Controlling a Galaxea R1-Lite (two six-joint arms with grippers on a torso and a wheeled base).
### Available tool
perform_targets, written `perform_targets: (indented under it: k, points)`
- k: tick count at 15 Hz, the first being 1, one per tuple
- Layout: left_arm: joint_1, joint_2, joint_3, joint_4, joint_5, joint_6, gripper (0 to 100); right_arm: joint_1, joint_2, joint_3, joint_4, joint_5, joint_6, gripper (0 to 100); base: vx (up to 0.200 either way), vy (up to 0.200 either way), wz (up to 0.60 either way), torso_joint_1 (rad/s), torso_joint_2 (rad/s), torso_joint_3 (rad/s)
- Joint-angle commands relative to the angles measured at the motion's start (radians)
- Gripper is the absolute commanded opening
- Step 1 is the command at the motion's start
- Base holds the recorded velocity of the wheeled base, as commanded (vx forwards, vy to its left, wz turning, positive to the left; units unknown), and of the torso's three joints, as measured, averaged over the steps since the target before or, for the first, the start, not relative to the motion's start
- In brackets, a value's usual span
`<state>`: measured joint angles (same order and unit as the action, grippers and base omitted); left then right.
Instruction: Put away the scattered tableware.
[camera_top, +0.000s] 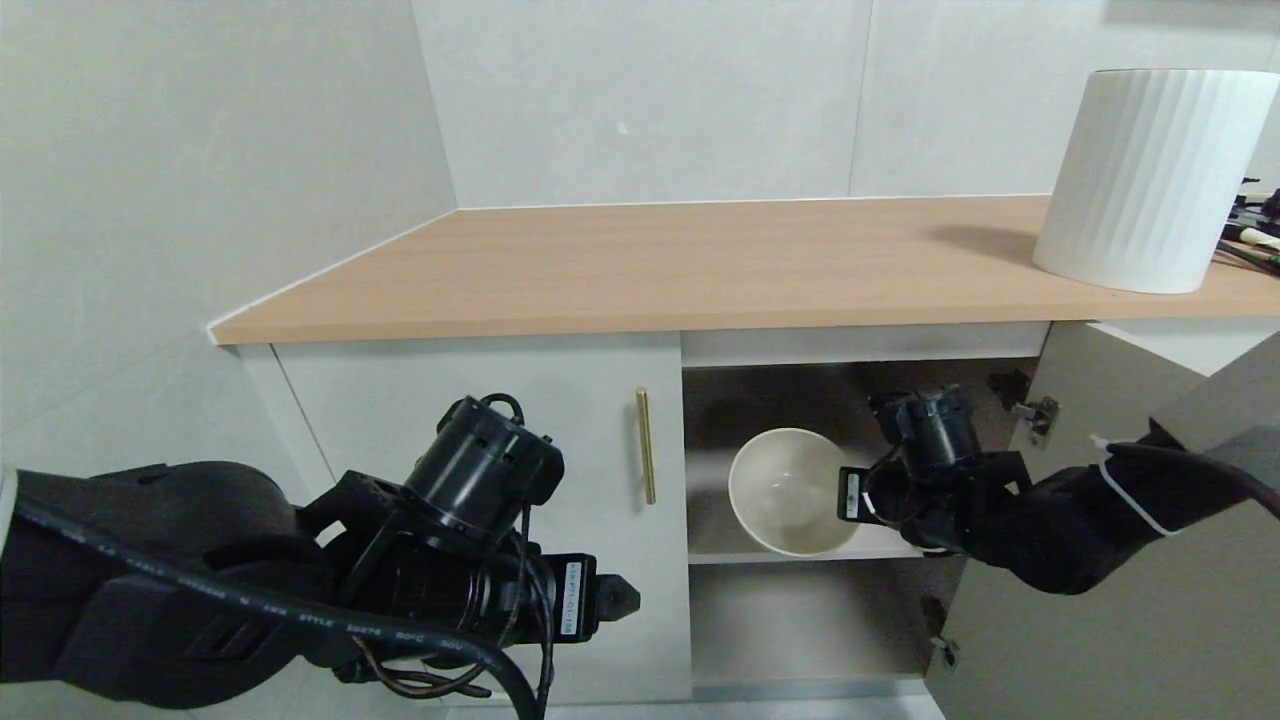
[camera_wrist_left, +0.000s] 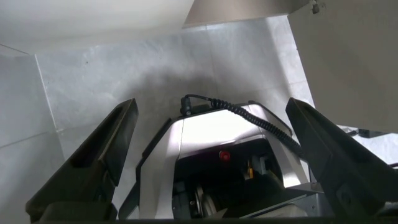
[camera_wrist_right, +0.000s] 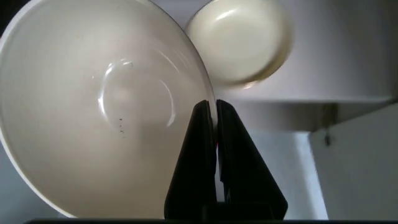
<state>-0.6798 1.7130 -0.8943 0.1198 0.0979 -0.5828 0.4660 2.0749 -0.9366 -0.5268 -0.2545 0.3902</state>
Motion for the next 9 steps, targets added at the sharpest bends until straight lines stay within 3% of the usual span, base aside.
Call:
perform_targets:
  k: [1, 9]
  points:
    - [0.0, -0.001, 0.0, 0.0, 0.0, 0.0, 100, -0.035, 0.1, -0.039, -0.03, -0.034, 0.016, 0, 0.0, 0.0, 0.0, 0.0, 0.0, 0.0]
    - [0.0, -0.001, 0.0, 0.001, 0.0, -0.002, 100, -0.096, 0.229, -0.165, -0.03, -0.088, 0.084, 0, 0.0, 0.0, 0.0, 0.0, 0.0, 0.0]
